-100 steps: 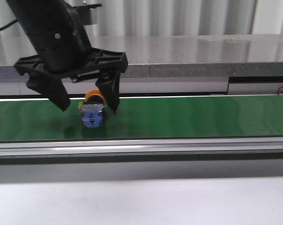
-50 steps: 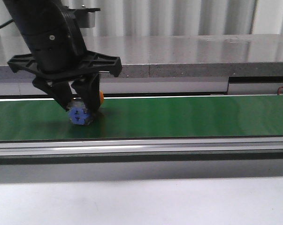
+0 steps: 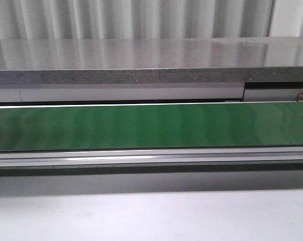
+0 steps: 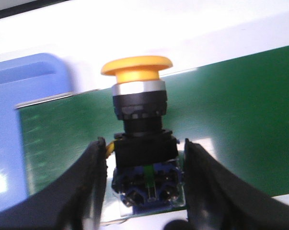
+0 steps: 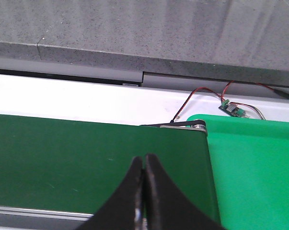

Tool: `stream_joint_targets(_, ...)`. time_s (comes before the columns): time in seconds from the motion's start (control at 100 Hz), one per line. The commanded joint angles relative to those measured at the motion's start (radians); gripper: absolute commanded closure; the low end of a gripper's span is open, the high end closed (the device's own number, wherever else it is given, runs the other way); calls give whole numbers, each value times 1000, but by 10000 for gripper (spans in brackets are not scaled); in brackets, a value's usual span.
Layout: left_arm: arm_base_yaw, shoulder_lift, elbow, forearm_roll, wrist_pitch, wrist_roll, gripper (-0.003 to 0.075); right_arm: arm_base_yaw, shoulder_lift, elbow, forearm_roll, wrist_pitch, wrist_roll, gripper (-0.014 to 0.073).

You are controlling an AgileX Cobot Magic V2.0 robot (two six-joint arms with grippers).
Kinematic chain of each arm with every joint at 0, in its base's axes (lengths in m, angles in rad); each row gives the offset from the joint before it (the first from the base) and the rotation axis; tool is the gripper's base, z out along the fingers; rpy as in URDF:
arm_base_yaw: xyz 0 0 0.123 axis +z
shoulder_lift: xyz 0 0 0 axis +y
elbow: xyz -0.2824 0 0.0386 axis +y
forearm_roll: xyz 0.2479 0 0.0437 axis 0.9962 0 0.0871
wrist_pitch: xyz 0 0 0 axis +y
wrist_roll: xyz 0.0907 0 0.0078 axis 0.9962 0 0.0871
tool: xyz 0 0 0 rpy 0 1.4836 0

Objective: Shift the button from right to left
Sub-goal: 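Lift the button with the left gripper and carry it over the blue tray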

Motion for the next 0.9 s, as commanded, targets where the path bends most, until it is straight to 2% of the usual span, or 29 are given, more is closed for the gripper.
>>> stream_joint_targets(0.0, 121, -81, 10, 7, -26, 63, 740, 0, 0, -25, 16, -76, -8, 662)
stream_joint_targets(0.22, 481, -73, 53, -145, -52, 291, 740, 0, 0, -25, 16, -76, -8, 662)
stream_joint_targets(0.41, 679, 22, 46, -295, -164, 440, 740, 0, 0, -25, 16, -76, -8, 662)
stream_joint_targets(0.58, 731, 152, 42, -296, -250, 481, 740, 0, 0, -25, 16, -76, -8, 662)
stream_joint_targets(0.89, 731, 349, 42, -297, -348, 526, 740, 0, 0, -25, 16, -76, -8, 662)
